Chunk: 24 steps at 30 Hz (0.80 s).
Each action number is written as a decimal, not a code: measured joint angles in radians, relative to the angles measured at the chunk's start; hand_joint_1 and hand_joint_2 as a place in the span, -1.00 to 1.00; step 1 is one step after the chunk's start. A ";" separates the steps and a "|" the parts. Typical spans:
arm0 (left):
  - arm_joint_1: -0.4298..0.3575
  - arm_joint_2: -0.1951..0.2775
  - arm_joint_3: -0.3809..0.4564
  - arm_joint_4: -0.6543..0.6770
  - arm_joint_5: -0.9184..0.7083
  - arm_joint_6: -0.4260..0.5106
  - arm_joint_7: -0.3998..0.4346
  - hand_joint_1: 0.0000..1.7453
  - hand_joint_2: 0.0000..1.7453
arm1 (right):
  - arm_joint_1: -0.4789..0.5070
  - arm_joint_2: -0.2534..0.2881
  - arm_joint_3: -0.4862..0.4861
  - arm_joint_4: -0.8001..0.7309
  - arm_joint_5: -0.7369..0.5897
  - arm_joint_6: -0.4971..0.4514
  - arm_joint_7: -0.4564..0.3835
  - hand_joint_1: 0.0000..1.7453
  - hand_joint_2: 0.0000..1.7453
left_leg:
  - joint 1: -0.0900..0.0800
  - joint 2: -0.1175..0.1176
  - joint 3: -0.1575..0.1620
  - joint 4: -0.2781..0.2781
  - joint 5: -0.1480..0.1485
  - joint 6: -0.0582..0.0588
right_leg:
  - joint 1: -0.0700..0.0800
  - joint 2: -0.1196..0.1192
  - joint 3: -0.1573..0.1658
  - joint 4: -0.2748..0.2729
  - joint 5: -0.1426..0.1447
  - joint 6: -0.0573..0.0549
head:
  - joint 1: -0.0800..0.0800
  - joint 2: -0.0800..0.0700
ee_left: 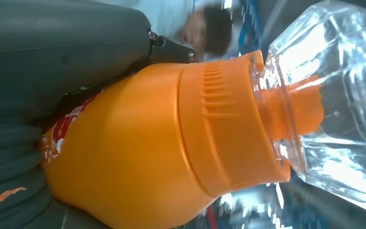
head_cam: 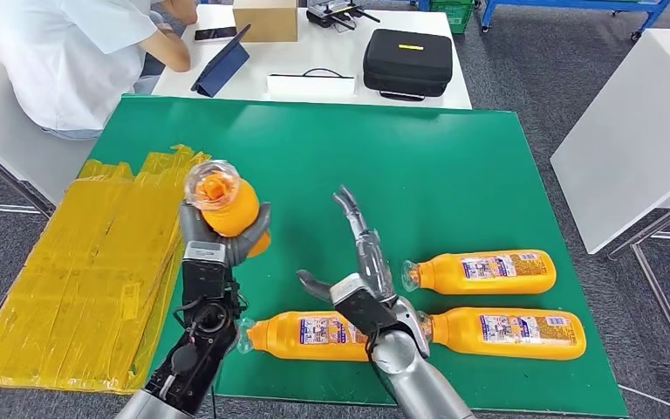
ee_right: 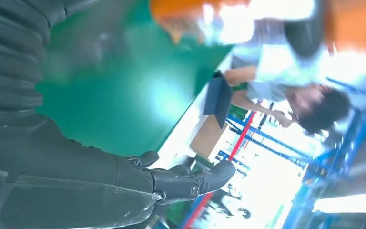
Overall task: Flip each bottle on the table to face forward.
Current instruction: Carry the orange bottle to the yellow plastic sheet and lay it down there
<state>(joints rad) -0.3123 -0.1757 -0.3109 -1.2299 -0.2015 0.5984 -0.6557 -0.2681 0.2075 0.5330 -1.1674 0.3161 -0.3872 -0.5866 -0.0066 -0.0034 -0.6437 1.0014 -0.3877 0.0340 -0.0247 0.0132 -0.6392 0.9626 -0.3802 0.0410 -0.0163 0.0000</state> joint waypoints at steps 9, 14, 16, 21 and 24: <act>-0.002 0.020 0.178 -0.034 -0.191 0.066 -0.026 1.00 1.00 | 0.090 -0.050 -0.007 -0.258 -0.230 0.090 0.100 -1.00 1.00 | 0.000 0.000 0.000 0.000 0.000 0.000 | 0.000 0.000 0.000 0.000 0.000 0.000 | 0.000 0.000; 0.013 -0.003 0.266 -0.093 -0.460 0.066 -0.026 1.00 1.00 | 0.093 -0.063 -0.005 -0.290 -0.261 0.117 0.117 -1.00 -0.50 | 0.000 0.000 0.000 0.000 0.000 0.000 | 0.000 0.000 0.000 0.000 0.000 0.000 | 0.000 0.000; 0.020 -0.023 0.334 -0.154 -0.765 0.066 -0.023 1.00 1.00 | 0.086 -0.069 0.002 -0.291 -0.279 0.137 0.135 -1.00 0.50 | 0.000 0.000 -0.001 0.000 0.000 0.000 | 0.000 0.000 0.000 0.000 0.000 0.000 | 0.000 0.000; -0.004 0.098 0.341 -0.175 -1.389 0.066 0.330 1.00 1.00 | 0.042 -0.084 0.033 -0.283 -0.226 0.148 0.179 -1.00 1.00 | 0.001 0.002 -0.001 0.000 0.002 -0.002 | 0.001 0.001 -0.010 0.000 0.002 -0.003 | 0.000 0.000; -0.102 0.235 0.111 -0.058 -1.392 0.067 0.936 1.00 1.00 | 0.031 -0.089 0.039 -0.280 -0.199 0.155 0.187 -1.00 1.00 | 0.001 0.002 -0.004 0.000 0.004 -0.004 | 0.002 0.002 -0.015 0.001 0.004 -0.005 | -0.001 0.000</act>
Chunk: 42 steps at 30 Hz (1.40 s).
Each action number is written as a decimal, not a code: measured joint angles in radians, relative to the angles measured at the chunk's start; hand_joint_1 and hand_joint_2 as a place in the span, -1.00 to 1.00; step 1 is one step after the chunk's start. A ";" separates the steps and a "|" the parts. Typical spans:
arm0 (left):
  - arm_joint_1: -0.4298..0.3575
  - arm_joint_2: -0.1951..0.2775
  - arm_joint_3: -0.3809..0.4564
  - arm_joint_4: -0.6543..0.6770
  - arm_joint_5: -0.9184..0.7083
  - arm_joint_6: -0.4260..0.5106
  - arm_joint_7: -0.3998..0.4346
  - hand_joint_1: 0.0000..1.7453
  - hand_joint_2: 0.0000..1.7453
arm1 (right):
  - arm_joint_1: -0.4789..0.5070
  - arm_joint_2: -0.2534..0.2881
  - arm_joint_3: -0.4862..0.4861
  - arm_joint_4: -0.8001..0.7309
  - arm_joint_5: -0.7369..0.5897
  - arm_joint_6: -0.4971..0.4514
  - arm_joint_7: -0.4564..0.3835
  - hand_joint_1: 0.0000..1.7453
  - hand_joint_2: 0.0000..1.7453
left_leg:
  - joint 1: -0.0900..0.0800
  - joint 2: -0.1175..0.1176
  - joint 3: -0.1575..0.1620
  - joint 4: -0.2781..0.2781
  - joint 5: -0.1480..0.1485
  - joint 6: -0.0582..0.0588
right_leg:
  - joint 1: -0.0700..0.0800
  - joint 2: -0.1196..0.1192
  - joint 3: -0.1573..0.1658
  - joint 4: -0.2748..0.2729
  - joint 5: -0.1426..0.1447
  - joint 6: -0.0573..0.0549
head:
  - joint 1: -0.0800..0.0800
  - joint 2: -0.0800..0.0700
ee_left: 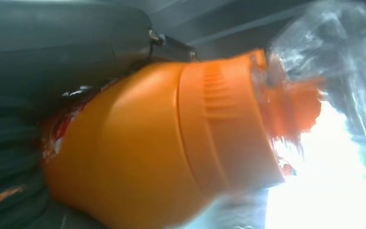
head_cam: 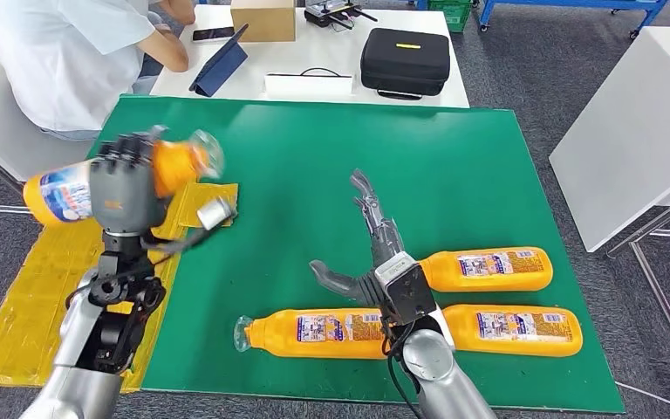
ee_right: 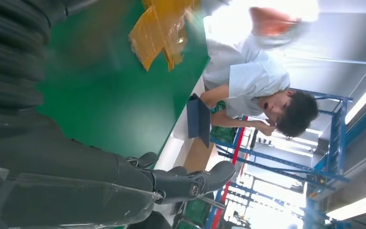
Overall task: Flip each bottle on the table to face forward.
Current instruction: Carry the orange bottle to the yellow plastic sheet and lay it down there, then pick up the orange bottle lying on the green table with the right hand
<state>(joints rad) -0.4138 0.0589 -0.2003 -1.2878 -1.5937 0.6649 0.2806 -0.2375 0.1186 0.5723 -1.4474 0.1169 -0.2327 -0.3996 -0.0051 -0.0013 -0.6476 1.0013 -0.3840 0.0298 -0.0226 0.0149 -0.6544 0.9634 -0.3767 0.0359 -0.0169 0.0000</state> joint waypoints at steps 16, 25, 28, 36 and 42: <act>-0.102 0.167 -0.582 0.331 0.023 0.002 0.153 1.00 1.00 | -0.015 -0.021 0.016 0.003 0.014 0.003 0.010 -1.00 1.00 | 0.000 0.001 -0.003 0.000 0.002 -0.001 | -0.001 0.002 0.006 0.001 0.002 -0.001 | 0.002 0.000; -0.114 0.126 -0.509 0.486 0.035 0.002 -0.021 1.00 1.00 | -0.021 -0.022 0.022 0.014 0.049 0.006 0.009 -1.00 1.00 | 0.000 0.001 -0.003 0.000 0.002 -0.001 | -0.001 0.002 0.006 0.001 0.002 -0.001 | 0.002 0.000; -0.120 0.092 -0.446 0.598 0.044 0.001 -0.079 1.00 1.00 | -0.020 -0.022 0.022 0.019 0.071 0.007 0.008 -1.00 1.00 | 0.000 0.001 -0.003 0.000 0.002 -0.001 | -0.001 0.002 0.006 0.001 0.002 -0.001 | 0.002 0.000; -0.151 0.024 -0.258 0.804 0.080 -0.074 -0.082 -1.00 1.00 | -0.020 -0.016 0.022 0.036 0.170 0.002 0.027 -1.00 1.00 | 0.000 0.001 -0.003 0.000 0.002 -0.001 | -0.001 0.001 0.006 0.001 0.002 -0.001 | 0.002 0.000; -0.172 -0.001 -0.160 0.849 0.062 -0.104 -0.061 -1.00 1.00 | -0.020 -0.010 0.023 0.045 0.322 -0.013 0.070 -1.00 1.00 | 0.000 0.001 -0.002 0.000 0.002 -0.001 | -0.001 0.001 0.007 0.001 0.002 -0.001 | 0.002 0.000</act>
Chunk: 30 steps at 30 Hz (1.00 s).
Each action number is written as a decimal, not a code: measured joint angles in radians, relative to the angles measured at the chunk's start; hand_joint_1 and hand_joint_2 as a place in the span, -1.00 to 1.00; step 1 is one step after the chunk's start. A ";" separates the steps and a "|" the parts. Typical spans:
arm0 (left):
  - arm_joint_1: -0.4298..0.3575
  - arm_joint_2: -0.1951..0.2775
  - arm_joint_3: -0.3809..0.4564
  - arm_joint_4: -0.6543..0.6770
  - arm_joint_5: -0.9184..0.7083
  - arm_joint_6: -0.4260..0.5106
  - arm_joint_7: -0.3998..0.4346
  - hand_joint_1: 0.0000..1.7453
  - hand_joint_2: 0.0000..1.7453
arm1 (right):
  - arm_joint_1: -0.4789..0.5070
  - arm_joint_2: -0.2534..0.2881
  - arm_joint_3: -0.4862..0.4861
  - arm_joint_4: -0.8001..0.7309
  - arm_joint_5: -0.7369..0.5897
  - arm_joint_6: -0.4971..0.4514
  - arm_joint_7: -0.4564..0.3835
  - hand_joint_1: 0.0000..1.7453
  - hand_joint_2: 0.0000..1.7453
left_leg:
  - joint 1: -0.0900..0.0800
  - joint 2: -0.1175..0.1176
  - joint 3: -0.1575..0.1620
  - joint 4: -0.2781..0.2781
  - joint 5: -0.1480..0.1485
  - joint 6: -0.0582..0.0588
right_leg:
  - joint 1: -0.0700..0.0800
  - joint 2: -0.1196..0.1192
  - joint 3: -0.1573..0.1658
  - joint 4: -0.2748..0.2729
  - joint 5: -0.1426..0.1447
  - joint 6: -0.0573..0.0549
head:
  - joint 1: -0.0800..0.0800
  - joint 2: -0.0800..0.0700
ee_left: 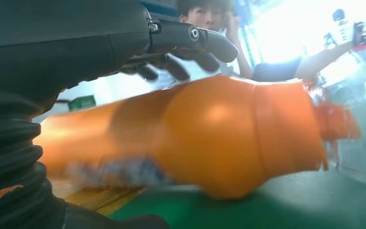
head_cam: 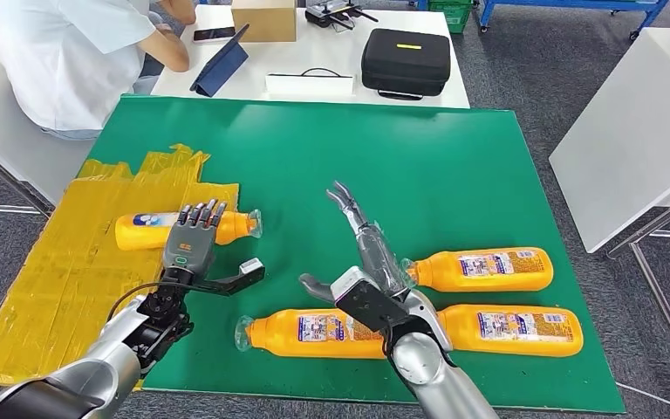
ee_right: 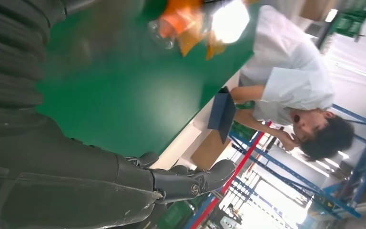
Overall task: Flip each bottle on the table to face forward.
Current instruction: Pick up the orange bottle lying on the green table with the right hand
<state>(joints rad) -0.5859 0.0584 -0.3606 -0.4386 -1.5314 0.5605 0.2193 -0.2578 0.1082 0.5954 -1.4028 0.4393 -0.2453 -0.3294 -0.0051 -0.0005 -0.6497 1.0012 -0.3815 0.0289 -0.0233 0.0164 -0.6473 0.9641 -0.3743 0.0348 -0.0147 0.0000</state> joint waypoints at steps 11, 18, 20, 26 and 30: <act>0.007 -0.044 0.164 0.013 0.017 0.078 -0.087 -1.00 1.00 | -0.001 -0.025 0.059 0.004 0.396 0.119 0.088 -1.00 1.00 | 0.000 0.000 0.000 0.000 0.000 0.000 | 0.000 0.000 0.000 0.000 0.000 0.000 | 0.000 0.000; 0.010 -0.064 0.235 0.011 0.057 0.097 -0.154 -1.00 1.00 | -0.004 -0.048 0.085 0.007 0.478 0.162 0.104 -1.00 1.00 | 0.000 -0.001 0.000 0.000 0.000 0.000 | 0.000 0.000 0.000 0.000 0.000 0.000 | 0.000 0.000; 0.011 -0.075 0.269 0.004 0.113 0.100 -0.237 -1.00 1.00 | -0.005 -0.056 0.098 0.017 0.533 0.197 0.110 -1.00 1.00 | 0.000 -0.002 -0.001 0.000 0.000 0.000 | 0.000 0.000 0.000 0.000 0.000 0.000 | 0.000 0.000; 0.022 -0.120 0.364 -0.054 0.312 0.087 -0.479 -1.00 1.00 | -0.024 -0.082 0.168 0.118 0.637 0.231 0.120 -1.00 1.00 | 0.000 -0.002 -0.001 0.000 0.000 0.000 | 0.000 0.000 0.000 0.000 0.000 0.000 | 0.000 0.000; 0.053 -0.151 0.389 -0.146 0.501 0.022 -0.624 -1.00 1.00 | -0.047 -0.085 0.206 0.207 0.680 0.233 0.156 -1.00 1.00 | 0.000 -0.002 -0.001 0.000 0.000 0.000 | 0.000 -0.001 0.000 0.000 0.000 0.000 | 0.000 0.000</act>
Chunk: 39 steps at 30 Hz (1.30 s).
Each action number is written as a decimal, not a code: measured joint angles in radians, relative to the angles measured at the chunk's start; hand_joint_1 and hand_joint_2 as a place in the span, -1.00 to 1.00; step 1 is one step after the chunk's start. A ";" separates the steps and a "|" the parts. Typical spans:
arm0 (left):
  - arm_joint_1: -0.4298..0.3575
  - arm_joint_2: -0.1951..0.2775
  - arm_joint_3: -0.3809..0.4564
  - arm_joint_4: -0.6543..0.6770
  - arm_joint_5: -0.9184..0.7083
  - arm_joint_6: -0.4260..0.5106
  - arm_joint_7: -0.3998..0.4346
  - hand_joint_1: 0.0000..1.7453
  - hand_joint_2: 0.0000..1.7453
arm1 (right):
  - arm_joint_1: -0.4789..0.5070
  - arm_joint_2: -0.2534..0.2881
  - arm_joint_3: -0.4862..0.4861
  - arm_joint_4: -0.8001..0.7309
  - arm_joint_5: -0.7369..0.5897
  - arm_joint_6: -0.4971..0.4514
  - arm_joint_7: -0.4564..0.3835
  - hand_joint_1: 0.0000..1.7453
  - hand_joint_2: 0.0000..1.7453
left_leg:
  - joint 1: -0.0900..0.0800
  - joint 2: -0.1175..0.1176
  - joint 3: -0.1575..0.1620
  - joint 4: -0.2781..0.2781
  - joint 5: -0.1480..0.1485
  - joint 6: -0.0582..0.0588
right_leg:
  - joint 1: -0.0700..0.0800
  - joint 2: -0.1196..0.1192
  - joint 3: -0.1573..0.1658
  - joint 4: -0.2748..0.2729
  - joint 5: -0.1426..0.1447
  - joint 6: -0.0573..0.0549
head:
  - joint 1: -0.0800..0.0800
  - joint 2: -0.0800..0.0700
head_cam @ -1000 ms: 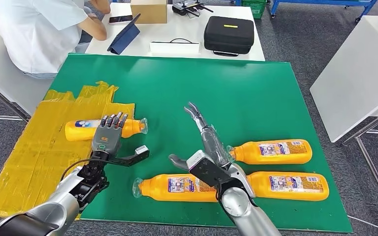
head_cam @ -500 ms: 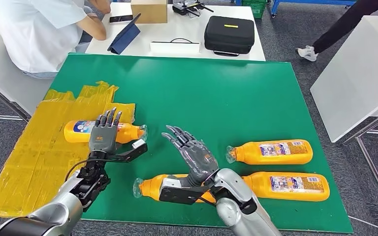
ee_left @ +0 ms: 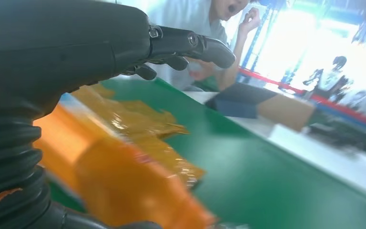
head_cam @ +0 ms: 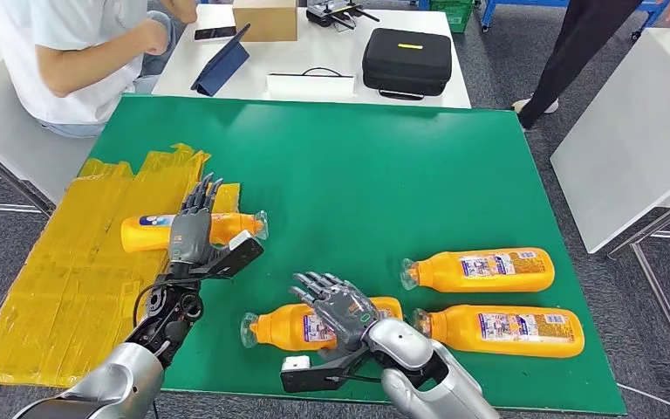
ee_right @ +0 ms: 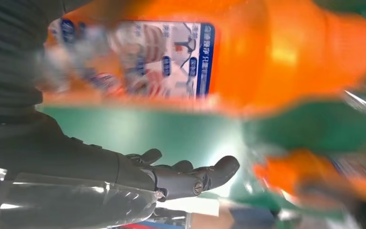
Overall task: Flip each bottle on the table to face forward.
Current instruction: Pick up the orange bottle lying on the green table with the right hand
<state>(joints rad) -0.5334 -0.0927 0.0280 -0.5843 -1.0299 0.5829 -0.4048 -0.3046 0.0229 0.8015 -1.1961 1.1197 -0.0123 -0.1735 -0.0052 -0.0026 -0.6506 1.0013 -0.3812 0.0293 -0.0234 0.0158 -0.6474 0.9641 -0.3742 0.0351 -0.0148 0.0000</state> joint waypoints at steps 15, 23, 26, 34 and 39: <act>0.072 -0.030 -0.040 -0.276 0.261 -0.090 -0.075 -1.00 1.00 | -0.031 0.003 0.062 0.159 0.107 -0.012 0.156 -1.00 1.00 | 0.000 0.006 0.012 -0.001 -0.004 -0.004 | 0.001 0.004 0.007 -0.001 -0.002 -0.002 | 0.000 0.000; 0.111 -0.030 -0.058 -0.328 0.291 -0.089 -0.082 -1.00 1.00 | -0.003 0.012 0.023 0.172 0.135 -0.039 0.197 -0.92 1.00 | 0.001 0.009 0.020 -0.001 -0.008 -0.001 | 0.002 0.005 0.005 -0.001 -0.004 -0.001 | 0.000 0.000; 0.119 -0.030 -0.059 -0.338 0.295 -0.090 -0.088 -1.00 1.00 | 0.004 0.014 0.009 0.173 0.134 -0.041 0.197 -0.02 1.00 | 0.001 0.009 0.020 -0.001 -0.005 -0.002 | 0.001 0.005 0.005 -0.001 -0.003 -0.001 | 0.000 0.000; 0.145 -0.037 -0.063 -0.385 0.318 -0.111 -0.093 -1.00 1.00 | 0.031 0.017 -0.043 0.176 0.137 -0.083 0.209 1.00 1.00 | 0.000 0.008 0.022 -0.001 -0.004 0.000 | 0.001 0.005 0.008 -0.001 -0.003 -0.001 | 0.000 0.000; 0.164 -0.047 -0.079 -0.439 0.327 -0.134 -0.092 -1.00 1.00 | 0.057 0.022 -0.091 0.158 0.150 -0.087 0.223 1.00 1.00 | 0.000 0.004 0.021 -0.001 -0.003 0.001 | 0.001 0.003 0.016 -0.001 -0.003 -0.001 | 0.000 0.000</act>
<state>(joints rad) -0.3689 -0.1402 -0.0510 -1.0233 -0.7029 0.4487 -0.4968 -0.2478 0.0451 0.7108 -1.0385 1.2695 -0.0996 0.0491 -0.0052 0.0015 -0.6292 1.0008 -0.3843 0.0307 -0.0227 0.0189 -0.6312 0.9632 -0.3767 0.0343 -0.0152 0.0000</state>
